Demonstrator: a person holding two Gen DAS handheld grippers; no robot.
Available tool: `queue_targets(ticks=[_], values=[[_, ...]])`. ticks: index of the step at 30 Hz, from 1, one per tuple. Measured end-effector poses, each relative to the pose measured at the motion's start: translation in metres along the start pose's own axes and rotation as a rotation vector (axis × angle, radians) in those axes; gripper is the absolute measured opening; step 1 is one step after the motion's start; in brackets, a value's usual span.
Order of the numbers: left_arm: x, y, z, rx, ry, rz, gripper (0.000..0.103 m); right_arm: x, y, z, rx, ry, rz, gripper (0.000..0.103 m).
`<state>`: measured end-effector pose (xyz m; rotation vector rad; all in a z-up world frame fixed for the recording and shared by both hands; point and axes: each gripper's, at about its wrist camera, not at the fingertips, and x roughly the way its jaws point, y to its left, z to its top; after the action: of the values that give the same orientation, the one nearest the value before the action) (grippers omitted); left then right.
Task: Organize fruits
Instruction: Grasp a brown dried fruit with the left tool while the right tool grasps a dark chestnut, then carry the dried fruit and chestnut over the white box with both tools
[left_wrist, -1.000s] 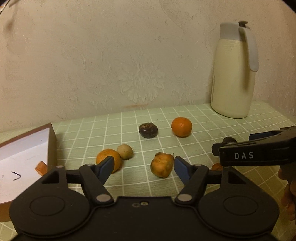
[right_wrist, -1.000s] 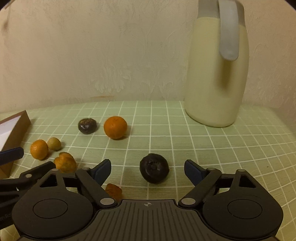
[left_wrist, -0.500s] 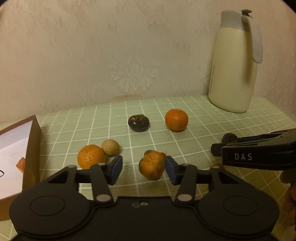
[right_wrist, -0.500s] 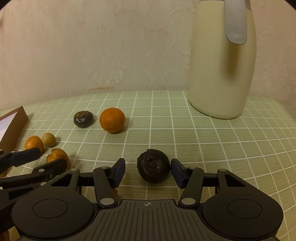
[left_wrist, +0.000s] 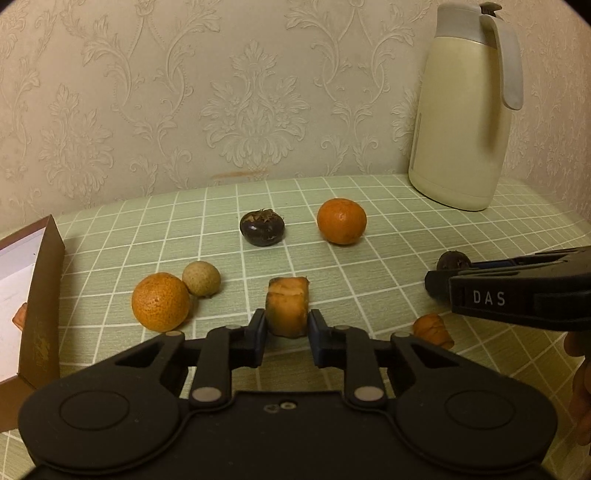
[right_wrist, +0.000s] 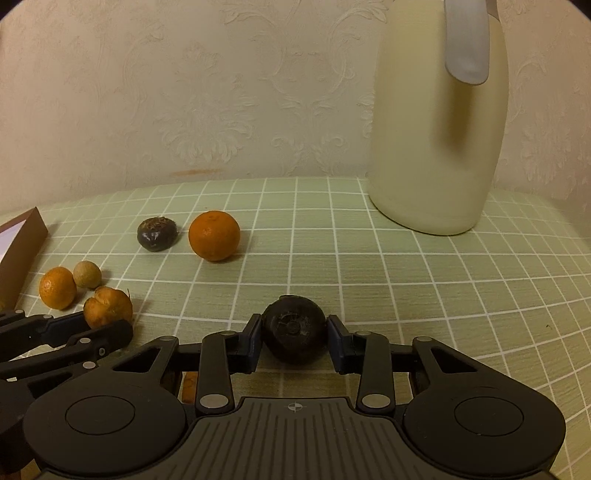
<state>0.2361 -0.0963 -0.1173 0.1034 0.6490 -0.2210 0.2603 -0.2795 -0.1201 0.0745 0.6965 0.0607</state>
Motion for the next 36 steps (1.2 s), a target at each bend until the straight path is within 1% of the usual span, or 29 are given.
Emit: queue_targets(ticks=[9, 14, 20, 29, 36], values=[[-0.018, 0.005, 0.0, 0.0, -0.023, 0.009, 0.013, -0.011, 0.004, 0.003, 0.014, -0.023, 0.005, 0.037], [-0.024, 0.006, -0.002, 0.003, -0.021, 0.01, 0.013, -0.02, 0.009, 0.003, 0.013, -0.027, 0.008, 0.037], [-0.02, 0.006, -0.001, 0.0, -0.026, 0.007, 0.013, -0.023, 0.013, 0.0, 0.003, -0.022, 0.008, 0.037], [-0.008, 0.009, -0.002, -0.022, -0.004, 0.0, 0.013, -0.021, 0.012, 0.0, 0.008, -0.025, 0.006, 0.037], [-0.018, 0.011, 0.0, -0.026, -0.015, -0.004, 0.012, -0.025, 0.015, 0.003, 0.015, -0.031, 0.016, 0.037]])
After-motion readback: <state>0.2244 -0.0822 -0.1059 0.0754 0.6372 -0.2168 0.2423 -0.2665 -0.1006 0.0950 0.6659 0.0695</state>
